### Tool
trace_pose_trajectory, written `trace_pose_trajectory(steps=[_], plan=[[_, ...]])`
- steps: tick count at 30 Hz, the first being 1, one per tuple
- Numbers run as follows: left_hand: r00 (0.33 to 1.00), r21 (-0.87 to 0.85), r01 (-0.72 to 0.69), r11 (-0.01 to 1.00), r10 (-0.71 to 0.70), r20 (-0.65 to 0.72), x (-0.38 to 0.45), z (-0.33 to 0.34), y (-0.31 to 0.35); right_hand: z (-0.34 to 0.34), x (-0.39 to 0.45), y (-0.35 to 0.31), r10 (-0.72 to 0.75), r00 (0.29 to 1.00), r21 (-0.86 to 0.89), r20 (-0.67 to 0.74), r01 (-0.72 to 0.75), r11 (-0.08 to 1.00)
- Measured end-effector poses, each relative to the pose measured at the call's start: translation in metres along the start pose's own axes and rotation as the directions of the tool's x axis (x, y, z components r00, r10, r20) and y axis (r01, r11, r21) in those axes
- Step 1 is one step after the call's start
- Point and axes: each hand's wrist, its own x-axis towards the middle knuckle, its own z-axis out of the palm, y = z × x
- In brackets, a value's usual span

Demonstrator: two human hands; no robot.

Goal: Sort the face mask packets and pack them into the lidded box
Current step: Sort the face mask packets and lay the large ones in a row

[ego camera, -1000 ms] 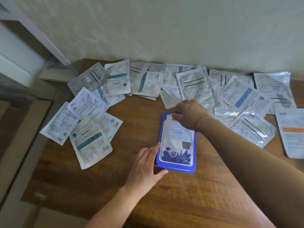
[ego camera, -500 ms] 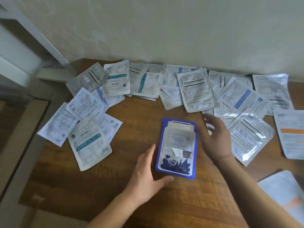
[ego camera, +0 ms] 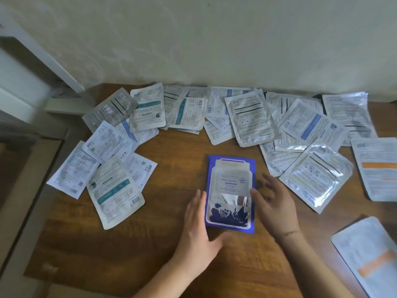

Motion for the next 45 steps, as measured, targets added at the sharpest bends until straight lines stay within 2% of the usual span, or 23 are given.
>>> trace_pose_trajectory(steps=[2, 4, 7, 9, 11, 16, 18, 19, 20, 21, 22, 23, 24, 25, 27, 29, 32, 35, 38, 41, 42, 43, 45], plan=[[0.999, 0.172, -0.044, 0.984, 0.039, 0.034, 0.003, 0.000, -0.004, -0.007, 0.024, -0.009, -0.234, 0.969, -0.267, 0.076, 0.246, 0.932], [0.997, 0.249, -0.036, 0.968, 0.016, 0.079, 0.006, 0.001, -0.006, -0.009, 0.047, -0.025, -0.374, 0.880, -0.406, 0.292, 0.468, 0.785], [0.998, 0.286, -0.025, 0.958, 0.007, 0.066, 0.009, 0.005, -0.009, 0.002, 0.074, -0.045, -0.377, 0.765, -0.485, 0.522, 0.630, 0.607], [0.999, 0.297, -0.030, 0.955, 0.023, 0.029, 0.011, 0.009, -0.014, 0.013, 0.085, -0.050, -0.329, 0.745, -0.544, 0.581, 0.656, 0.524], [0.998, 0.308, -0.047, 0.950, 0.056, -0.020, 0.013, 0.014, -0.021, 0.020, 0.092, -0.050, -0.294, 0.749, -0.559, 0.594, 0.647, 0.519], [0.989, 0.219, -0.061, 0.974, 0.089, -0.120, 0.016, 0.022, -0.030, 0.029, 0.091, -0.045, -0.340, 0.754, -0.527, 0.562, 0.643, 0.556], [0.991, 0.201, -0.057, 0.978, 0.080, -0.106, 0.015, 0.018, -0.024, 0.026, 0.086, -0.043, -0.391, 0.756, -0.496, 0.524, 0.645, 0.582], [0.997, 0.185, -0.041, 0.982, 0.053, -0.063, 0.012, 0.016, -0.020, 0.023, 0.080, -0.041, -0.458, 0.765, -0.445, 0.453, 0.639, 0.627], [1.000, 0.144, -0.014, 0.990, 0.016, -0.015, 0.008, 0.012, -0.015, 0.018, 0.073, -0.036, -0.506, 0.795, -0.359, 0.334, 0.604, 0.712], [1.000, 0.063, 0.022, 0.998, -0.023, 0.013, 0.004, 0.006, -0.009, 0.011, 0.061, -0.036, -0.495, 0.852, -0.241, 0.169, 0.523, 0.818], [0.998, -0.070, 0.062, 0.996, -0.061, 0.016, 0.004, -0.002, -0.002, 0.003, 0.047, -0.031, -0.395, 0.919, -0.085, 0.020, 0.395, 0.915], [0.995, -0.233, 0.102, 0.967, -0.103, 0.010, 0.008, -0.011, 0.004, -0.002, 0.033, -0.024, -0.240, 0.969, 0.103, -0.051, 0.244, 0.964], [0.989, -0.393, 0.139, 0.909, -0.150, 0.001, 0.018, -0.018, 0.011, -0.006, 0.021, -0.017, -0.072, 0.997, 0.302, -0.043, 0.081, 0.950], [0.978, -0.538, 0.167, 0.826, -0.207, -0.014, 0.032, -0.026, 0.015, -0.007, 0.014, -0.007, 0.056, 0.998, 0.477, 0.007, -0.052, 0.877], [0.951, -0.762, 0.224, 0.607, -0.308, 0.035, 0.065, -0.037, 0.023, -0.007, 0.011, 0.005, 0.204, 0.977, 0.659, 0.065, -0.195, 0.726], [0.933, -0.865, 0.277, 0.418, -0.331, 0.139, 0.092, -0.043, 0.034, -0.006, 0.014, -0.001, 0.246, 0.963, 0.703, 0.108, -0.249, 0.666], [0.915, -0.878, 0.342, 0.333, -0.329, 0.232, 0.103, -0.046, 0.045, 0.003, 0.017, -0.010, 0.195, 0.963, 0.627, 0.185, -0.269, 0.731], [0.911, -0.860, 0.360, 0.361, -0.337, 0.239, 0.104, -0.045, 0.046, 0.008, 0.019, -0.008, 0.180, 0.962, 0.519, 0.208, -0.264, 0.813], [0.927, -0.844, 0.333, 0.421, -0.309, 0.211, 0.101, -0.046, 0.046, 0.006, 0.019, -0.005, 0.217, 0.964, 0.549, 0.153, -0.265, 0.793], [0.948, -0.821, 0.303, 0.483, -0.244, 0.206, 0.094, -0.044, 0.044, 0.003, 0.013, -0.006, 0.206, 0.961, 0.538, 0.182, -0.273, 0.797], [0.958, -0.802, 0.270, 0.533, -0.232, 0.169, 0.091, -0.044, 0.039, 0.001, 0.011, -0.007, 0.200, 0.964, 0.530, 0.178, -0.265, 0.806], [0.971, -0.741, 0.217, 0.636, -0.218, 0.097, 0.086, -0.046, 0.032, -0.002, 0.009, -0.006, 0.208, 0.965, 0.518, 0.158, -0.261, 0.815], [0.992, -0.483, 0.075, 0.872, -0.114, -0.054, 0.069, -0.046, 0.007, -0.010, -0.001, -0.003, 0.235, 0.969, 0.511, 0.081, -0.243, 0.825]])
